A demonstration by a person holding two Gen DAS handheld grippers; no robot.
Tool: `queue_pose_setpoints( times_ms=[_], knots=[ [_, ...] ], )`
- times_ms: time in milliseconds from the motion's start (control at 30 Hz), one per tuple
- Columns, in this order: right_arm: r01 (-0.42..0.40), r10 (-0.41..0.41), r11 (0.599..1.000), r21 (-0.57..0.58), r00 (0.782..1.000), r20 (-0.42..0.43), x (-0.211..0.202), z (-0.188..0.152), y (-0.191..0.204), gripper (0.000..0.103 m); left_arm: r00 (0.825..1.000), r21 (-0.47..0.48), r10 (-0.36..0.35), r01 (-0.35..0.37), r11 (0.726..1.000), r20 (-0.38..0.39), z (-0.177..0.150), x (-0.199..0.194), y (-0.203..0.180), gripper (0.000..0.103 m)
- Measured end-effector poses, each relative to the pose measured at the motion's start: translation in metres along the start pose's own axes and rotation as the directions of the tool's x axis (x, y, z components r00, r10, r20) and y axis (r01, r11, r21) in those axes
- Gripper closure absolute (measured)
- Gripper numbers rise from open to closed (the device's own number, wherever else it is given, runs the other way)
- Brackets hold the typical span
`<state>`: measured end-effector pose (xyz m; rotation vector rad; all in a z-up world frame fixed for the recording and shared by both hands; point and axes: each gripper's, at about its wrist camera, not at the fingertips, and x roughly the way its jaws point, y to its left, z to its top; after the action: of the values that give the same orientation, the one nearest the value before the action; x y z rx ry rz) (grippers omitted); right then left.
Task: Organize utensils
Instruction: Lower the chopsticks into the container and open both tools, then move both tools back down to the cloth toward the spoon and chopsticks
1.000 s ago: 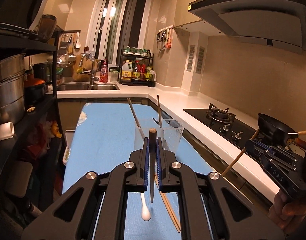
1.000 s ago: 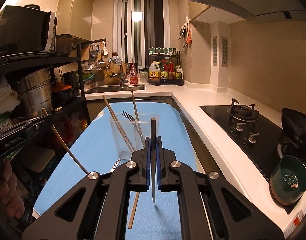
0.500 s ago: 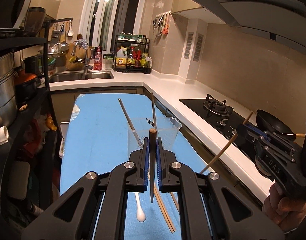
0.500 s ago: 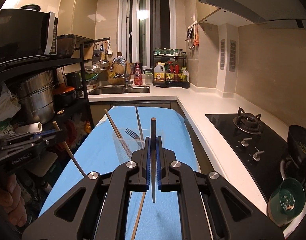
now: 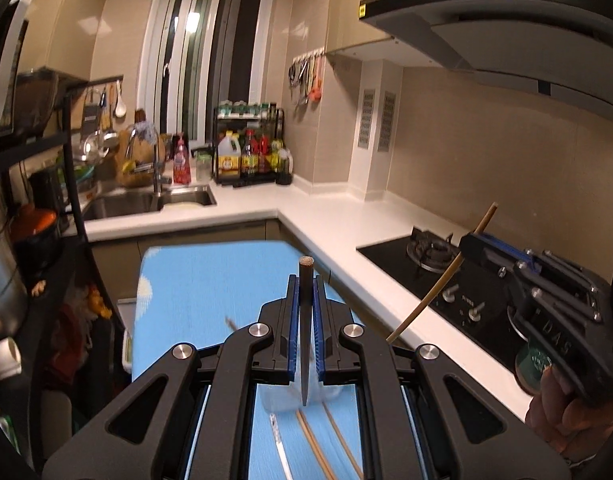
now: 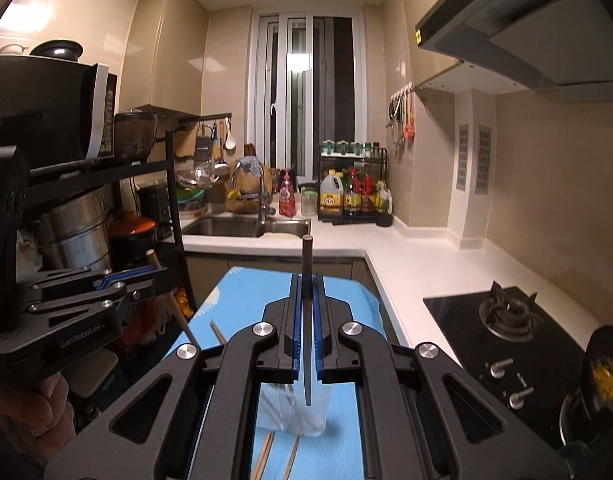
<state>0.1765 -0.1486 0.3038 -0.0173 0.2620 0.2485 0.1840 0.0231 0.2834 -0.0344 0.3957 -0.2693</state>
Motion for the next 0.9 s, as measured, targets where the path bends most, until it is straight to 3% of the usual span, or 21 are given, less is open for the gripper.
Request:
queue_pose_setpoints(
  times_ms=[167, 367, 633, 733, 767, 900],
  knots=[
    [-0.006, 0.006, 1.0, -0.008, 1.0, -0.007, 0.03, 0.01, 0.0, 0.098, 0.999, 0.056, 0.032, -0.033, 0.998, 0.021, 0.028, 0.023, -0.003, 0.096],
    [-0.007, 0.007, 1.0, 0.001, 0.996, -0.084, 0.072, -0.01, -0.006, 0.098, 0.992, 0.092, 0.072, -0.063, 0.994, -0.103, 0.018, 0.074, 0.004, 0.096],
    [-0.024, 0.02, 1.0, -0.018, 0.983, -0.183, 0.103, -0.04, -0.003, 0.098, 0.961, 0.121, 0.099, -0.069, 0.99, -0.26, -0.014, 0.127, 0.007, 0.096],
    [-0.014, 0.009, 1.0, -0.02, 0.975, -0.223, 0.108, -0.047, -0.003, 0.085, 0.961, 0.097, 0.07, -0.045, 0.994, -0.268, -0.017, 0.128, 0.01, 0.085],
    [-0.014, 0.011, 1.0, -0.013, 0.976, -0.219, 0.104, -0.047, -0.004, 0.078, 0.965, 0.08, 0.054, -0.034, 0.996, -0.256, -0.017, 0.125, 0.011, 0.073],
    [-0.014, 0.015, 1.0, 0.011, 0.982, -0.187, 0.082, -0.048, -0.008, 0.073, 0.983, 0.018, 0.016, -0.013, 1.0, -0.185, -0.018, 0.099, 0.015, 0.069]
  ],
)
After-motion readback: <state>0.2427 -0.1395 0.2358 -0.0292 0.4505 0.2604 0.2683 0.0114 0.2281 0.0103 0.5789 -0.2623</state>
